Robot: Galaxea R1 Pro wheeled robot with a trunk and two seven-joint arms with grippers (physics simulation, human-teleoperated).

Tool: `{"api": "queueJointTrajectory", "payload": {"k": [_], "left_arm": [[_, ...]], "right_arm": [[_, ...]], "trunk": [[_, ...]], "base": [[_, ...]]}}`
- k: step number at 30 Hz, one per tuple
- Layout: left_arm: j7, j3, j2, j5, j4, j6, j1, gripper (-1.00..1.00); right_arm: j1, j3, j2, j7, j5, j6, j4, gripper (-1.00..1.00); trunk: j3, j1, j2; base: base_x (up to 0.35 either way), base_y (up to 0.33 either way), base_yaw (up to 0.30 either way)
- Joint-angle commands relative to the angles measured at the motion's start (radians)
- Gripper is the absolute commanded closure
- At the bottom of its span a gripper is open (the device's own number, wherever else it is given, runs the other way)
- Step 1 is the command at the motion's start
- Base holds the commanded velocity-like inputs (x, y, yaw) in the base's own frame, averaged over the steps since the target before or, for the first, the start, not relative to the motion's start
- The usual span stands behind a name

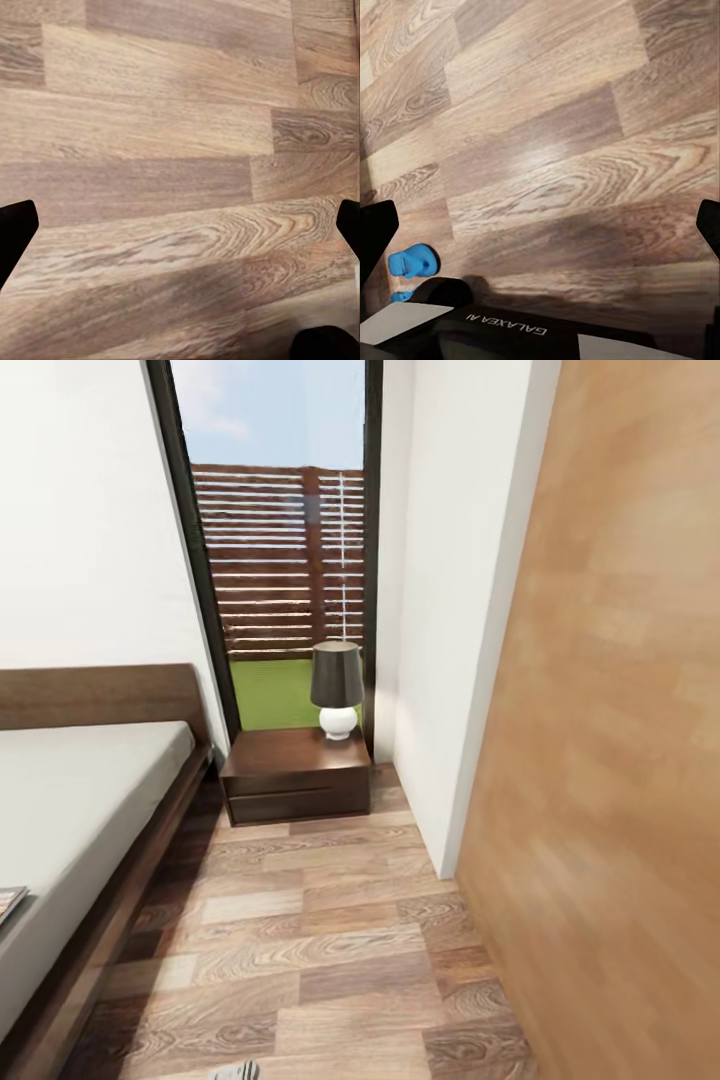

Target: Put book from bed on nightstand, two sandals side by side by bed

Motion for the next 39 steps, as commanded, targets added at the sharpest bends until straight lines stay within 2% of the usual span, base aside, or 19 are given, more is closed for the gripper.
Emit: {"api": "queueJointTrajectory", "payload": {"k": [1, 15, 24, 39], "left_arm": [[-0.003, -0.008, 0.000, 0.008, 0.001, -0.004, -0.001, -1.00], [-0.003, -0.008, 0.000, 0.008, 0.001, -0.004, -0.001, -1.00], [-0.003, -0.008, 0.000, 0.008, 0.001, -0.004, -0.001, -1.00], [-0.003, -0.008, 0.000, 0.008, 0.001, -0.004, -0.001, -1.00]], "right_arm": [[-0.001, -0.001, 0.000, 0.004, -0.003, -0.002, 0.002, -1.00], [-0.001, -0.002, 0.000, 0.004, -0.003, -0.002, 0.002, -1.00], [-0.001, -0.002, 0.000, 0.004, -0.003, -0.001, 0.002, -1.00], [-0.001, -0.002, 0.000, 0.004, -0.003, -0.002, 0.002, -1.00]], "trunk": [[-0.001, 0.000, 0.000], [-0.001, 0.000, 0.000], [-0.001, 0.000, 0.000], [-0.001, 0.000, 0.000]], "base": [[0.303, -0.077, 0.000], [0.312, -0.057, 0.003], [0.313, -0.001, 0.191], [0.314, 0.000, 0.012]]}}
